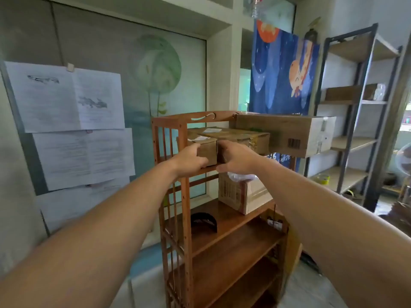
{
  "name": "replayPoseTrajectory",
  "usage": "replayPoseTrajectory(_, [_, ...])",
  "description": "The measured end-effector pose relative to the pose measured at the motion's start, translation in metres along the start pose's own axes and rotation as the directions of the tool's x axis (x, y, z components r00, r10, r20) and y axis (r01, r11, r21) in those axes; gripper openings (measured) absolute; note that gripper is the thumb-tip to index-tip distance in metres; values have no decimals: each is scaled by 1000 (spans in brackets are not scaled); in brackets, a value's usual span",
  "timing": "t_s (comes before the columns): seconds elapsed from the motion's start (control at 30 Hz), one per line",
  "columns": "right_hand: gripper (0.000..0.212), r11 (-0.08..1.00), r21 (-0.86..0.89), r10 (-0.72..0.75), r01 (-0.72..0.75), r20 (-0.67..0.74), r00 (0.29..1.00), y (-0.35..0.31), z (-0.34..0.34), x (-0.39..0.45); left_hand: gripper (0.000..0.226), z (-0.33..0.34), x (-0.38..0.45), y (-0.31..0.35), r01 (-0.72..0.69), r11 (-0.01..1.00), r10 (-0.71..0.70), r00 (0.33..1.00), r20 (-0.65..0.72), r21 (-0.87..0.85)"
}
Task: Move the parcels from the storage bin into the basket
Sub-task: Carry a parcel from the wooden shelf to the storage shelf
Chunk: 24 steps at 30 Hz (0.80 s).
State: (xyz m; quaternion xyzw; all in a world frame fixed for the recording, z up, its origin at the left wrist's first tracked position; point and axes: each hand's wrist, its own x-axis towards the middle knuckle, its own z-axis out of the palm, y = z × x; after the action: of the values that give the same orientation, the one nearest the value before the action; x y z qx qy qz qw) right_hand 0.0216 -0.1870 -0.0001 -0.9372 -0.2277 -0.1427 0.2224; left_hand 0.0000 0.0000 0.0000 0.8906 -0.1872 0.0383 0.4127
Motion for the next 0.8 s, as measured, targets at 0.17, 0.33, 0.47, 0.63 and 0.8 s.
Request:
replayPoseTrajectory(0.17, [59,972,231,52,-34,-72,996,24,13,27,69,35,24,-4,24,968,-68,983,-168,-251])
replayPoseTrajectory(0.33, [62,939,333,113,-82,-75,991,35,23,48,65,52,48,-8,26,889,-207,913,-351,-456])
replayPoseTrajectory(0.47, [57,930,343,169,-135,-70,983,43,31,62,61,52,71,-8,65,834,-340,842,-418,-548])
replayPoseTrajectory(0.63, [43,933,329,194,-144,-127,973,51,38,73,65,56,85,-8,119,846,-397,791,-466,-519])
replayPoseTrajectory(0.8, [40,931,337,187,-136,-123,975,55,41,80,67,59,92,-12,179,862,-426,763,-486,-474])
